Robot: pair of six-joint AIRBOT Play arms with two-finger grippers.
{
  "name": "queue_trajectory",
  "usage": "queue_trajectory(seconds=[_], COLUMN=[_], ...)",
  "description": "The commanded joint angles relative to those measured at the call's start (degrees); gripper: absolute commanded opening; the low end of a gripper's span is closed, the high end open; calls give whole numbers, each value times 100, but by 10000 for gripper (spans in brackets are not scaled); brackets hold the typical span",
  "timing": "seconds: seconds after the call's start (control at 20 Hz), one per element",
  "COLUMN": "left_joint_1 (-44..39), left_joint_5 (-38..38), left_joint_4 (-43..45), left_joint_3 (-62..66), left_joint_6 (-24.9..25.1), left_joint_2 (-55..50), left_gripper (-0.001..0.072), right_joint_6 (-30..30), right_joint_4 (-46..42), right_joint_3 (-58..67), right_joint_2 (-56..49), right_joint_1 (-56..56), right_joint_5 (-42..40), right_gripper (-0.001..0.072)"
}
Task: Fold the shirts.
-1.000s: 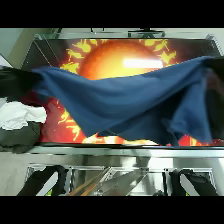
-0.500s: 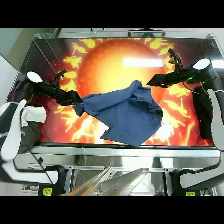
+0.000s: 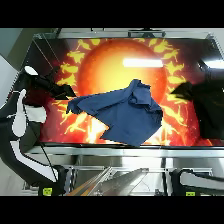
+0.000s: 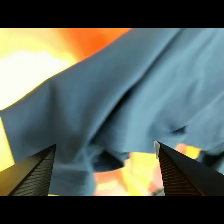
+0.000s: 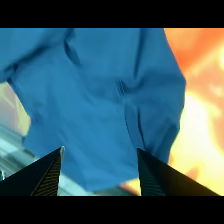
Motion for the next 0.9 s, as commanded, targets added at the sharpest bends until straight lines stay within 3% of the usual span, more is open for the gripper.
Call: queue_trajectory(seconds=[0.0,0.2,0.35,0.6,0.7,0.75,0.85], left_joint_1=[37,37,39,-177,-188,-179,-179], left_joint_5=[-229,-369,-387,-503,-522,-496,-380], left_joint_4=[321,1198,1104,890,870,872,866], left_joint_3=[160,157,155,94,-190,-378,-640], left_joint_6=[264,289,289,289,291,348,459], left_joint_2=[-203,-201,-203,-195,-195,-197,-197], left_gripper=[719,719,719,718,718,718,718], right_joint_6=[282,522,590,525,83,-330,-1123], right_joint_4=[-413,-393,149,1246,2052,2573,3508], right_joint_3=[-2120,-4181,-5077,-5318,-5316,-5313,-5292], right_joint_2=[1340,2271,2310,1847,1419,1196,876], right_joint_1=[-323,-28,507,1974,2461,2673,2918], right_joint_5=[-354,-1351,-1950,-3576,-3923,-3963,-3923], right_gripper=[521,522,526,524,521,486,315])
